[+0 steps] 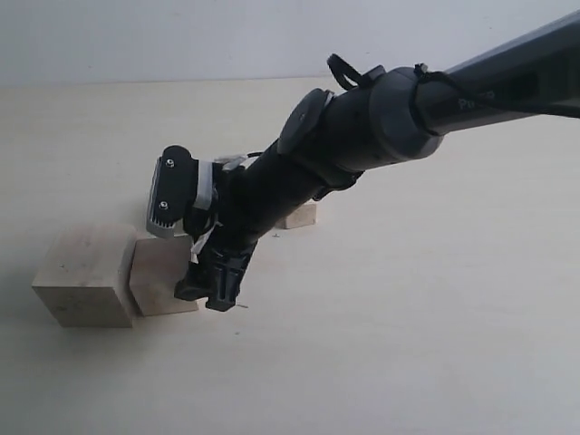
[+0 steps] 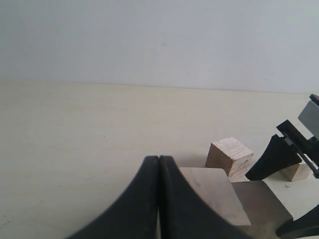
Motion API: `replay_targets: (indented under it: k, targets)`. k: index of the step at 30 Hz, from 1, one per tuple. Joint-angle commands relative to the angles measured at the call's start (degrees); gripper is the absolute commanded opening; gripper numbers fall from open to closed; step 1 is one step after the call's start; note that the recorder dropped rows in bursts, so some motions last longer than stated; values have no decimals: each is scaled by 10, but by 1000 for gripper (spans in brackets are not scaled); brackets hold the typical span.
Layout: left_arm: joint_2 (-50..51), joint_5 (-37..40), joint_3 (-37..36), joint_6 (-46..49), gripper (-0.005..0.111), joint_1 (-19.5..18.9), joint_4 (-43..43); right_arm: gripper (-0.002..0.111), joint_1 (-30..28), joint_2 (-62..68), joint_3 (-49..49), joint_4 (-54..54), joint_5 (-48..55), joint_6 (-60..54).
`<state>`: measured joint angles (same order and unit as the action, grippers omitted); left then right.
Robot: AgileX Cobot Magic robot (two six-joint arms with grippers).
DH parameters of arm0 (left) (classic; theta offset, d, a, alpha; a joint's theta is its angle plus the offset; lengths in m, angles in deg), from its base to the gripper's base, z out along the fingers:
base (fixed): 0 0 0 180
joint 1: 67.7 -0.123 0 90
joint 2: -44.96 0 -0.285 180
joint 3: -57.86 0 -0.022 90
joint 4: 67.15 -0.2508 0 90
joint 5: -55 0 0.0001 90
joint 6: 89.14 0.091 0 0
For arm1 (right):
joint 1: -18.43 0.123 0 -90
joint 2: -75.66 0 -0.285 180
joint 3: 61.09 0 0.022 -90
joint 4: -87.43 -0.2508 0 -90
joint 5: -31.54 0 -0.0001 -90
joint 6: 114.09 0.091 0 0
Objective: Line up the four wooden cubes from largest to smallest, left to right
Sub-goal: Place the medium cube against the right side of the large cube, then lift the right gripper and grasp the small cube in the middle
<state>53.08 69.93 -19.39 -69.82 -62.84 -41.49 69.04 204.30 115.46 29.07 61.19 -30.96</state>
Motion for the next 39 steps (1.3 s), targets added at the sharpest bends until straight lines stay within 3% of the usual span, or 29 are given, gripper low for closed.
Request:
replay_targets:
  k: [1,5,11,18,28,39]
  targets:
    - [-3,-3,0,-1,0,-1,1,80,0,-58,0,-11,-20,28]
    - [-3,-3,0,-1,0,-1,1,80,0,-139,0,-11,-94,125]
    - [-3,-3,0,-1,0,-1,1,80,-1,-182,0,-11,-302,339]
    - [-3,-3,0,-1,0,-1,1,80,0,-85,5,-14,-246,374]
    - [-3,-3,0,-1,0,-1,1,80,0,20,92,11,-182,445]
    - [-3,-3,0,-1,0,-1,1,80,0,60,94,166,-204,580]
